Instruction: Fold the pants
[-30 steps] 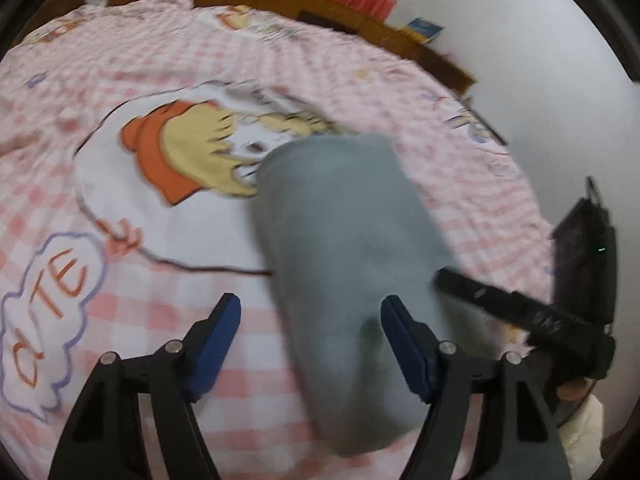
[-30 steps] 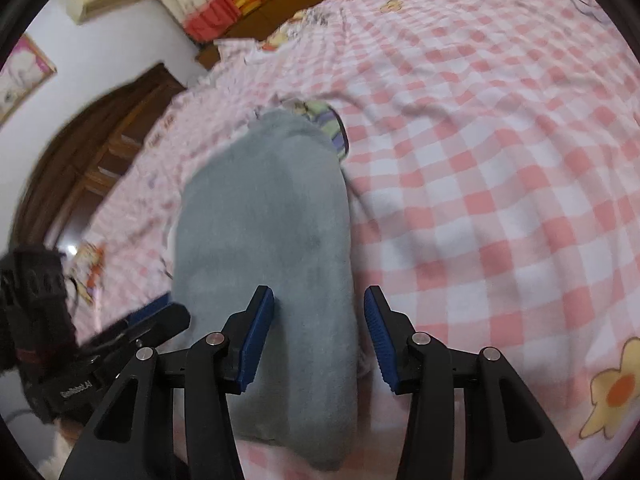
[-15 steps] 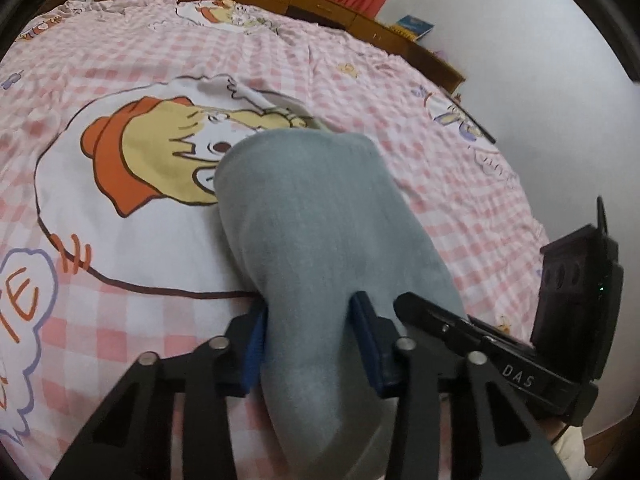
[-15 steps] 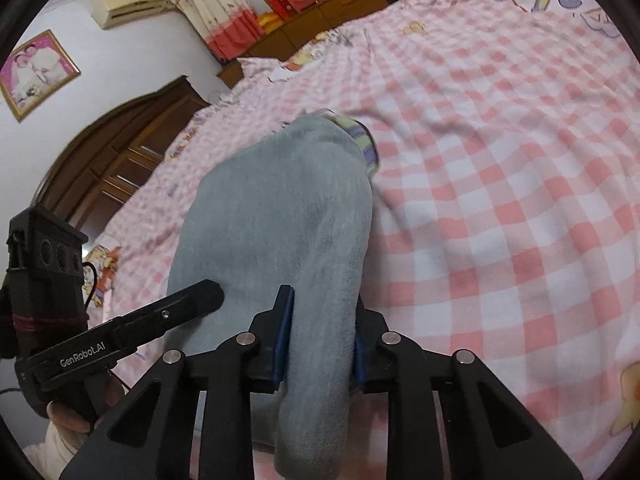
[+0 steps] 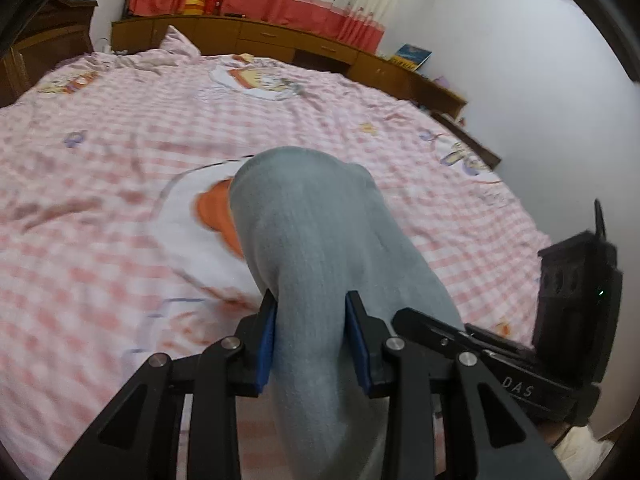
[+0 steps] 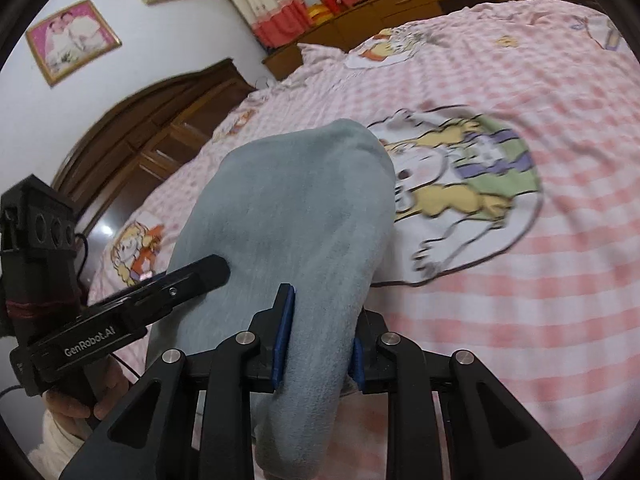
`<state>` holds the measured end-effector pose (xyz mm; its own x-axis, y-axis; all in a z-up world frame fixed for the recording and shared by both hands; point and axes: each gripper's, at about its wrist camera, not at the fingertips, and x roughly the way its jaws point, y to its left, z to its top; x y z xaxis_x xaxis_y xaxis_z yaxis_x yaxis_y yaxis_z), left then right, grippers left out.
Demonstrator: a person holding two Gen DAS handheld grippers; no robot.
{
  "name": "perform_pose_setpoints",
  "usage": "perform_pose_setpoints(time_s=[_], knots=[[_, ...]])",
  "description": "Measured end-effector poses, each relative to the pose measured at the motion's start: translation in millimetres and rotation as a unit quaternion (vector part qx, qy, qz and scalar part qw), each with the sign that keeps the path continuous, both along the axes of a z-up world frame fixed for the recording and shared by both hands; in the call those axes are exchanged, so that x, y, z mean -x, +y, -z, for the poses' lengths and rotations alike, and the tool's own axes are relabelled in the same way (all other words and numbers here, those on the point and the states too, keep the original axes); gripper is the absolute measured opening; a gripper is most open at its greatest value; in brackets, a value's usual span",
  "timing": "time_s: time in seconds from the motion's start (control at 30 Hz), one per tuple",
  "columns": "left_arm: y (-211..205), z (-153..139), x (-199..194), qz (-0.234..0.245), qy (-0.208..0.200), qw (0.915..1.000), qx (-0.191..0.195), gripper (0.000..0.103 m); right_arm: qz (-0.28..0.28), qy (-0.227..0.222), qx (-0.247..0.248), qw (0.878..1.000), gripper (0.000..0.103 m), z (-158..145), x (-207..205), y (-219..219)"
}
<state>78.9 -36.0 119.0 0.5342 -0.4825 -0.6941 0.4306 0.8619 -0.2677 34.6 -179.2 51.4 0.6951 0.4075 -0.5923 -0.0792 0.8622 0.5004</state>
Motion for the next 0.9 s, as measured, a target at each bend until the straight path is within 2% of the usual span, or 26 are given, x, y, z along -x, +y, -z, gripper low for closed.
perform_pose_setpoints(time_s=[0.1,0.2,0.23,0.27,0.33,0.4,0.5,0.7,0.8,0.9], knots=[[20.9,7.8,-8.5,0.0,-0.007,0.9996,-0.026,0.034,0.0,0.01,0.015,1.0,0.026,12.2,-11.9,14.3],[40.2,26.1,-23.1,-0.004,0.005,0.9997,-0.022,0.036,0.003,0.035,0.036,0.999,0.029,31.6,-23.0,23.2],[45.0,36.3,-28.8,-0.009,0.013,0.9996,-0.025,0.036,0.003,0.034,0.043,0.999,0.034,36.3,-23.9,23.8],[46.9,45.9,-32.0,-0.013,0.02,0.9993,-0.029,0.039,0.001,0.032,0.047,0.998,0.038,38.6,-24.2,22.2],[51.5,68.5,-36.7,-0.028,0.035,0.9982,-0.04,0.045,-0.005,0.032,0.051,0.998,0.038,40.0,-22.8,20.8],[58.2,79.8,-33.7,-0.044,0.032,0.9981,-0.03,0.054,-0.008,0.035,0.055,0.998,0.038,36.5,-21.0,19.1],[62.8,77.9,-29.3,-0.054,0.031,0.9978,-0.023,0.058,-0.003,0.032,0.075,0.997,0.038,24.3,-12.3,19.3],[62.4,52.8,2.7,-0.056,0.001,0.9971,-0.051,0.057,-0.012,-0.01,0.11,0.994,0.038,-3.6,27.1,26.1],[63.7,45.9,23.4,-0.052,-0.01,0.997,-0.056,0.058,-0.032,-0.005,0.126,0.992,0.038,2.9,33.6,33.7],[65.0,55.5,33.7,-0.058,-0.001,0.9965,-0.059,0.062,-0.028,0.029,0.141,0.989,0.038,24.8,26.3,35.5]])
